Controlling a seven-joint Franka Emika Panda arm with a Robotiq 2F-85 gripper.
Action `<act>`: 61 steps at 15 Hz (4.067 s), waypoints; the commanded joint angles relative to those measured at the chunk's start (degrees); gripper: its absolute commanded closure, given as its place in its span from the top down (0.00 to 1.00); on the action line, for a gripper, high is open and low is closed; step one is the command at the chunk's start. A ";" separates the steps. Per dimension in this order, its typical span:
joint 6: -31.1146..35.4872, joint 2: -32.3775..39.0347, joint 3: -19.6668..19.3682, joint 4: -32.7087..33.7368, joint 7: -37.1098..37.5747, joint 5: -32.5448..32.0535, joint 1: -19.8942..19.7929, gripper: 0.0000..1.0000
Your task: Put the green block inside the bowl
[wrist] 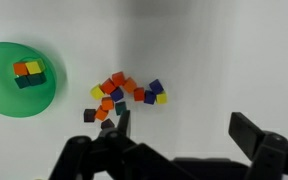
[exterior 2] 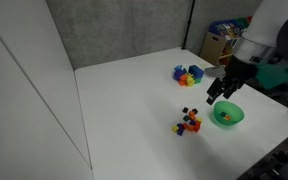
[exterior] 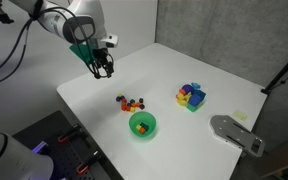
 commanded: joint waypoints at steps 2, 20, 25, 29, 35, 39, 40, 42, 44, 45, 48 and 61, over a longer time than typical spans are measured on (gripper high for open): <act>5.14 8.45 -0.35 3.14 -2.52 2.44 1.22 1.00; 9.22 38.16 -1.66 20.02 -0.54 -2.86 4.29 1.00; 9.14 43.04 -2.46 23.50 -0.41 -2.94 4.71 1.00; 8.84 46.17 -2.78 26.06 -0.37 -3.00 4.96 1.00; 8.37 49.89 -3.09 29.07 -0.73 -3.32 5.20 1.00; 8.37 51.72 -3.23 30.68 -1.12 -3.82 5.22 1.00; 8.43 52.13 -3.24 31.10 -1.23 -4.02 5.20 1.00; 8.50 52.81 -3.44 31.92 -1.26 -4.70 5.37 1.00; 8.50 53.38 -3.62 32.74 -1.30 -5.30 5.47 1.00; 8.52 53.61 -3.75 33.06 -1.29 -5.63 5.56 1.00; 8.62 54.33 -4.27 34.11 -1.20 -6.50 5.87 1.00; 5.86 50.99 -4.48 35.61 -1.46 -7.47 5.65 0.09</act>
